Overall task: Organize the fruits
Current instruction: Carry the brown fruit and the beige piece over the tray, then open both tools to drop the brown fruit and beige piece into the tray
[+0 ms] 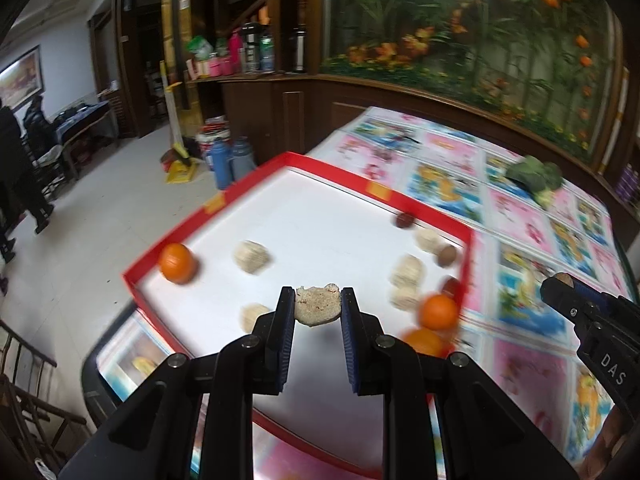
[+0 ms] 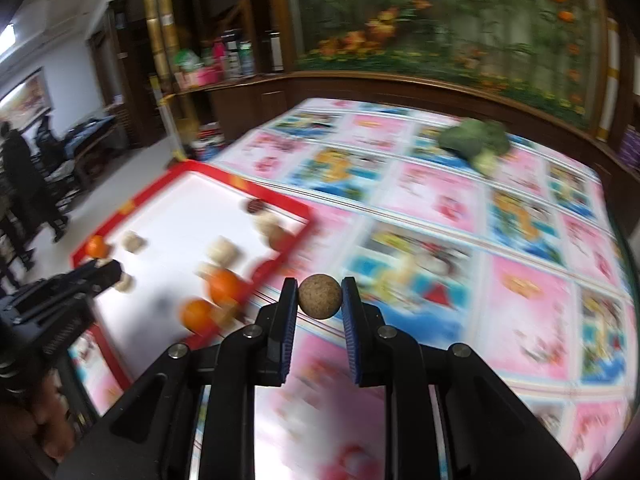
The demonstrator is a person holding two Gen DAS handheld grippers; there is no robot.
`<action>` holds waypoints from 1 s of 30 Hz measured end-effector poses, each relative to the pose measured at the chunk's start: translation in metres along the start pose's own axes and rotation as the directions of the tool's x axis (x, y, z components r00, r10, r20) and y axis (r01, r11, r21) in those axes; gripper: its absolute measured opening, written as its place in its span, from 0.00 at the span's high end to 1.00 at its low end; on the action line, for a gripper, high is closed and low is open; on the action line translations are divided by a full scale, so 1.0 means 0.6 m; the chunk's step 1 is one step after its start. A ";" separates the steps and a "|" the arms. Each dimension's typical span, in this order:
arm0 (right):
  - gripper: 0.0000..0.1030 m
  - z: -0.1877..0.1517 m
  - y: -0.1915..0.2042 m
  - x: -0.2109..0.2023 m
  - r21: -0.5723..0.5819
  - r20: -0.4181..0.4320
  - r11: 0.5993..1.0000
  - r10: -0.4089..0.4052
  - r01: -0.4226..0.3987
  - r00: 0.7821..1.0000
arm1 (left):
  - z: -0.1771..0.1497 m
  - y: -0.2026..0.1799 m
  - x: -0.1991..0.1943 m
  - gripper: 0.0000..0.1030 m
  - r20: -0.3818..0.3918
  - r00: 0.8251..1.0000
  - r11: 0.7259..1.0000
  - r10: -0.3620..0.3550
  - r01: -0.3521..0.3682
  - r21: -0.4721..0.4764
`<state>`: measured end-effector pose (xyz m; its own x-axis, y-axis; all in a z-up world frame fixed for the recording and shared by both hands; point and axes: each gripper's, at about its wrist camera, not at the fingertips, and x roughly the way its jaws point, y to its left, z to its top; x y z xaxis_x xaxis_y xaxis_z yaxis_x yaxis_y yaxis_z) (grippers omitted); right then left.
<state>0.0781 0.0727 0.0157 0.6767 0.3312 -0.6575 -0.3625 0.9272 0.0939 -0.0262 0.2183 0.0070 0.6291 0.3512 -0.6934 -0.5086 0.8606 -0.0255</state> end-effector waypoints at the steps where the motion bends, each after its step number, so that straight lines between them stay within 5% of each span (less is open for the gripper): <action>1: 0.77 0.014 0.017 0.014 -0.014 -0.008 0.999 0.034 -0.035 0.999 | 0.004 0.007 0.004 0.80 -0.003 1.000 1.000 0.007 -0.007 -0.007; 11: 0.77 0.090 0.099 0.125 -0.088 -0.057 0.989 0.115 -0.119 0.992 | 0.043 0.054 0.070 0.80 -0.063 0.995 0.995 0.082 -0.085 -0.044; 26: 0.76 0.095 0.123 0.198 -0.108 -0.140 0.987 0.101 -0.116 0.985 | 0.050 0.075 0.104 0.79 -0.117 0.990 0.994 0.072 -0.081 -0.071; 28: 0.69 0.095 0.121 0.202 -0.102 -0.144 0.989 0.090 -0.105 0.986 | 0.051 0.079 0.106 0.73 -0.123 0.990 0.992 0.073 -0.085 -0.092; 30: 0.35 0.095 0.115 0.201 -0.086 -0.141 0.992 0.082 -0.095 0.987 | 0.051 0.084 0.102 0.38 -0.106 0.989 0.988 0.099 -0.110 -0.105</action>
<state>0.1712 0.1866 -0.0146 0.5475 0.3784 -0.7464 -0.4789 0.8731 0.0914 0.0045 0.2944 -0.0144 0.5102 0.3933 -0.7649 -0.6332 0.7736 -0.0246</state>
